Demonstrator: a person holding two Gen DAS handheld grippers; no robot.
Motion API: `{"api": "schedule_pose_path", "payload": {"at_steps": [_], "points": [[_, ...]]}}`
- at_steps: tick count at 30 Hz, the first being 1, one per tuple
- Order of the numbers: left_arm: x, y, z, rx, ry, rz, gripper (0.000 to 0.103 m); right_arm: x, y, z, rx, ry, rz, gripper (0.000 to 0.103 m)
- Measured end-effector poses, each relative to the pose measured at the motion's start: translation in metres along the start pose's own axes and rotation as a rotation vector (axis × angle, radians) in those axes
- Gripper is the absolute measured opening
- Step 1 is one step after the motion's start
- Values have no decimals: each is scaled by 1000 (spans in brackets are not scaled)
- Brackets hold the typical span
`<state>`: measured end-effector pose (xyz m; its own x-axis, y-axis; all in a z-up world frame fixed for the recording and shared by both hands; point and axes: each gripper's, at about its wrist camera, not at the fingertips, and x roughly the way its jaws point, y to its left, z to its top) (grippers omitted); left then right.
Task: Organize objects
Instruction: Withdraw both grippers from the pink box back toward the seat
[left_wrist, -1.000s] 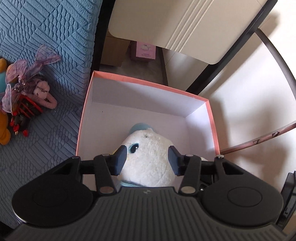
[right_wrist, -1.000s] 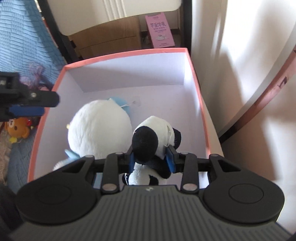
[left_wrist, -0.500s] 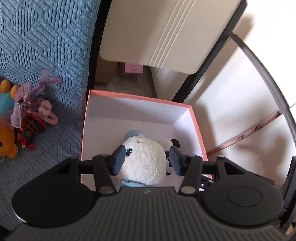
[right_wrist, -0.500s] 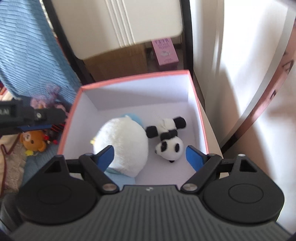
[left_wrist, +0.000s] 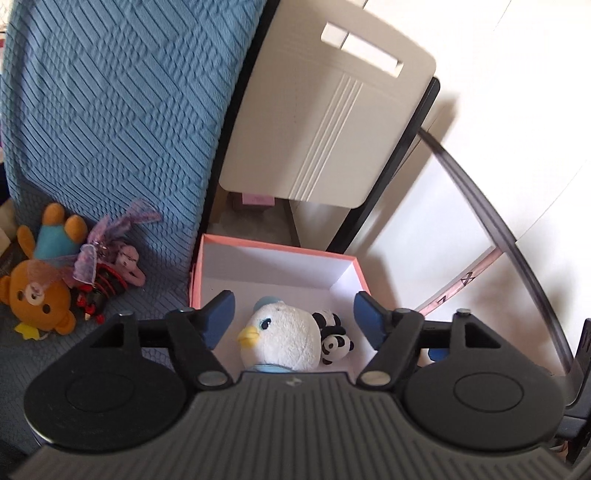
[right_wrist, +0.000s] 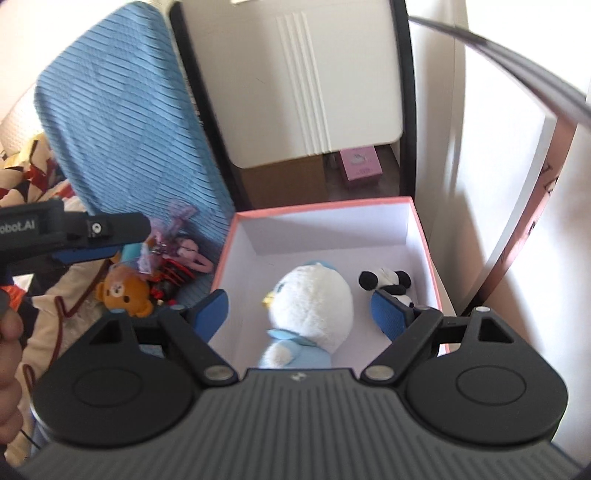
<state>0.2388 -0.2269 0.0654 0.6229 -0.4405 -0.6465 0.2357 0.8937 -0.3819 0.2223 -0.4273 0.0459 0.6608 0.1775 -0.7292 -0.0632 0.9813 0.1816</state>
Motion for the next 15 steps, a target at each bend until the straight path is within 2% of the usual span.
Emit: {"api": "schedule_pose_path", "payload": {"at_steps": [2,4,5,15], "points": [[-17,0,-3,26,-24,1,84,-8,10,-2,-2,-12,15,90],[-32,2,-6,47,-35,-5,85,-17,20,-5,-4,-24,29,99],[-38,4,-8,55,-37,-2,86,-21,25,-7,-5,-30,33,100],[-87,36,-30,60,-62,25,87,-43,72,-24,-35,-58,53,101]]}}
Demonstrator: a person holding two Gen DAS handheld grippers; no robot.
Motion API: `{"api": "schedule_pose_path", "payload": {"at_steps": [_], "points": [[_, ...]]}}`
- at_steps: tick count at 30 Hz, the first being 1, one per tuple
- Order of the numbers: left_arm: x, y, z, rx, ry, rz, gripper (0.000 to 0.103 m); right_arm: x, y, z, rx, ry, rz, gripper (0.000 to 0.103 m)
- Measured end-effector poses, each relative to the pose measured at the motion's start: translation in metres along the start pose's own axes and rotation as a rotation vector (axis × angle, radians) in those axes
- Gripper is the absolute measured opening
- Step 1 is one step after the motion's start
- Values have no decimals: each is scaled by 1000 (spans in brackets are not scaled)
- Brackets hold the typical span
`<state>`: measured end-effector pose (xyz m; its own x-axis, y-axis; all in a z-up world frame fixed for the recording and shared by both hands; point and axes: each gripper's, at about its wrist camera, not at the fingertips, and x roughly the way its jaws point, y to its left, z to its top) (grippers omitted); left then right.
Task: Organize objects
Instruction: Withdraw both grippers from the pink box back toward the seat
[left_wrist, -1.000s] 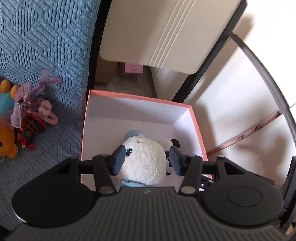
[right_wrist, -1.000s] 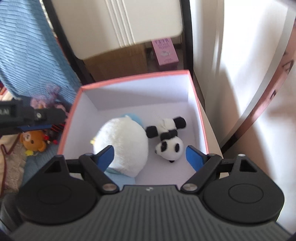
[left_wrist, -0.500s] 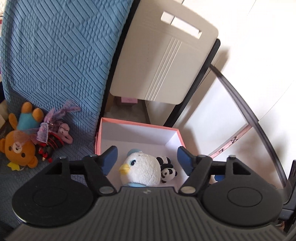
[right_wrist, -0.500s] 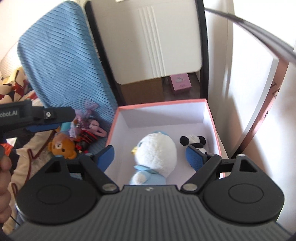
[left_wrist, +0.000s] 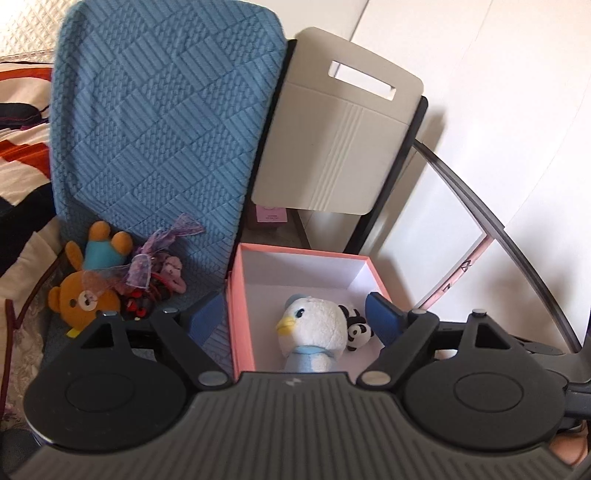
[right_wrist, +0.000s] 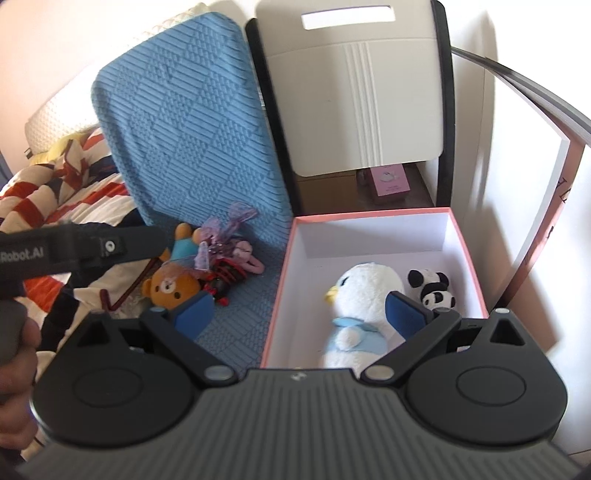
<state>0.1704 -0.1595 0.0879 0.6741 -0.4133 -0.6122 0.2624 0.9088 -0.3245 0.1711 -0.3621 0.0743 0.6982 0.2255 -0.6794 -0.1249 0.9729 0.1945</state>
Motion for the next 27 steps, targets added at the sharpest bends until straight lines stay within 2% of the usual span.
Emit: {"api": "schedule_pose_path", "payload": {"at_steps": [10,16,27], "points": [[-46,41,-23,-1,-43,86,87,-10,49,-19,-23,-27,32,101],[-66,59,-32,28,-50,108,88,-7,74,-33,-29,-31,42,101],[-87,92,-55,2,-59,144,88,-5,94,-57,-36,-35,49,101]]}}
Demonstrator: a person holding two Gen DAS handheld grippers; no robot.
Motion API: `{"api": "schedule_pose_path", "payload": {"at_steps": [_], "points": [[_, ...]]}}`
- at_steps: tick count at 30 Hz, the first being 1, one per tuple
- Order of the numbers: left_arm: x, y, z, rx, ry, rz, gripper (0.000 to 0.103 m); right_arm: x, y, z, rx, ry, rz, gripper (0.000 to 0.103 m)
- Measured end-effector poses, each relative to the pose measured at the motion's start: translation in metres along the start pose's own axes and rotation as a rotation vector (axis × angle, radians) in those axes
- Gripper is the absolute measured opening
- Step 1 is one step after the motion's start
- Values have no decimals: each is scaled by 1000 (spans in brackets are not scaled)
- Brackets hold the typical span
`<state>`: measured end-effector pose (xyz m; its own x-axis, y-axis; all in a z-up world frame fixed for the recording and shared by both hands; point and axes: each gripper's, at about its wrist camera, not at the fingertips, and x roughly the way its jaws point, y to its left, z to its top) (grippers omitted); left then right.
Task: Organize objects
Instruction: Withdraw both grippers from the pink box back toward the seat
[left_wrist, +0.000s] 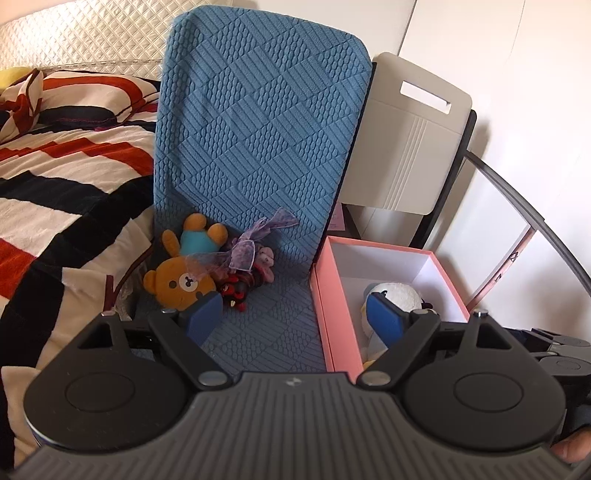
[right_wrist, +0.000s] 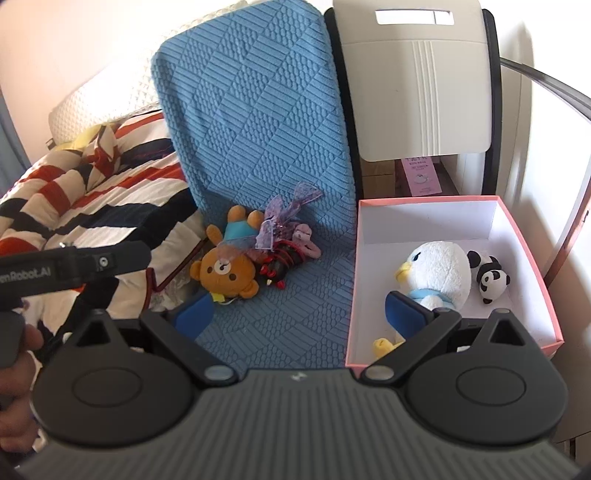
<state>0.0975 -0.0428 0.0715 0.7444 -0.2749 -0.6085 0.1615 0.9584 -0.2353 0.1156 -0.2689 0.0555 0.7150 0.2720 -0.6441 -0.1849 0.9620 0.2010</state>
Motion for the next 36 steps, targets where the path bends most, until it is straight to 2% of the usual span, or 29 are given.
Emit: {"api": "schedule_pose_path", "payload": {"at_steps": [7,13,16,19,22,26,30,33,36], "points": [[-3,-1,-15,17,-13,25,88,-2,9,-15,-24,-26,30,101],[2,2,-36,-24,-29,56,88,4,15,-31,-54,-35,60,101],[10,-1,-49,1,-33,85,88,12,17,-38,-59,-39,50,101],[21,0,-60,5,-26,75,88,21,16,-44,-48,-46,44,101],[34,8,-66,-8,-25,75,88,31,16,-49,-56,-63,17,101],[57,23,-66,-7,-38,91,88,48,13,-51,-52,-82,24,101],[74,47,-75,-80,-35,78,88,73,14,-53,-59,-77,26,101],[91,66,-85,-130,-4,87,88,96,19,-58,-76,-51,32,101],[107,80,-89,-128,0,132,88,112,21,-63,-80,-52,39,101]]}}
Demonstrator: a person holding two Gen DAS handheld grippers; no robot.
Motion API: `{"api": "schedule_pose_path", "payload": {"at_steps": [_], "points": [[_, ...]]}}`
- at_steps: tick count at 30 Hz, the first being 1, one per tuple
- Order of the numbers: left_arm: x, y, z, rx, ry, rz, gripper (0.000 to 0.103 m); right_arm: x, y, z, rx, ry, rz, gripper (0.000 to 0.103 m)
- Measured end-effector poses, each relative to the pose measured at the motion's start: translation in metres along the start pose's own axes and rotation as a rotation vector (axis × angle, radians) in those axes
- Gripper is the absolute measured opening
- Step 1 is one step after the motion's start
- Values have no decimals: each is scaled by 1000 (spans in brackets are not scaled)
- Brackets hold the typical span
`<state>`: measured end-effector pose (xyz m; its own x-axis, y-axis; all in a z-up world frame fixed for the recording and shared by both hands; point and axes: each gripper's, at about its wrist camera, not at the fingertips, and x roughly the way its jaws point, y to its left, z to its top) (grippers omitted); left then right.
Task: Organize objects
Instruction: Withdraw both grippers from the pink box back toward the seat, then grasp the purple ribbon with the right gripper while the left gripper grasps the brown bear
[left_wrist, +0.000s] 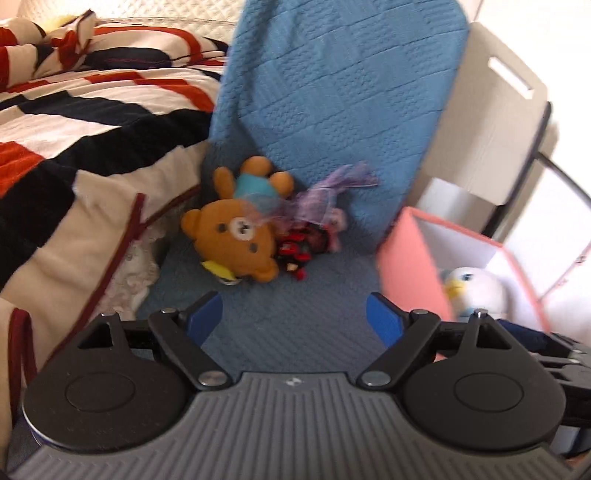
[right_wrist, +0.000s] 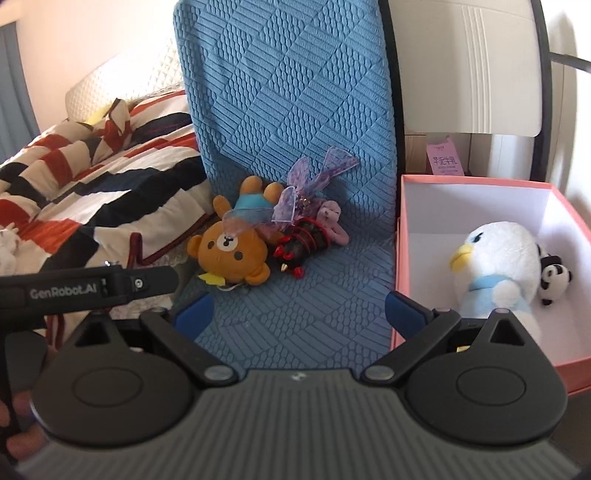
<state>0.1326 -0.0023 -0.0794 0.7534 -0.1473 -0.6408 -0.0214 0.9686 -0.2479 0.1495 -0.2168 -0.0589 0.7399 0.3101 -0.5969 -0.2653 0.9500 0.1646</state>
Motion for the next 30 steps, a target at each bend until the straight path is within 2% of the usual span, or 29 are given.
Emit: {"api": "schedule_pose_path", "payload": {"at_steps": [2,11,15,22,30], "points": [[10,7,-1,7,2,28,88,9,-1,-1,1,-1,-7,101],[52,19,1,1,31,41,88,39,-13,3,6,-32,10,101],[69,21,8,-16,47,19,88,54,-15,9,5,-46,20,101],[106,22,23,-7,60,45,88,80,-18,21,37,-33,27,101],[149,25,44,34,126,70,88,104,-18,37,48,-43,23,101]]}}
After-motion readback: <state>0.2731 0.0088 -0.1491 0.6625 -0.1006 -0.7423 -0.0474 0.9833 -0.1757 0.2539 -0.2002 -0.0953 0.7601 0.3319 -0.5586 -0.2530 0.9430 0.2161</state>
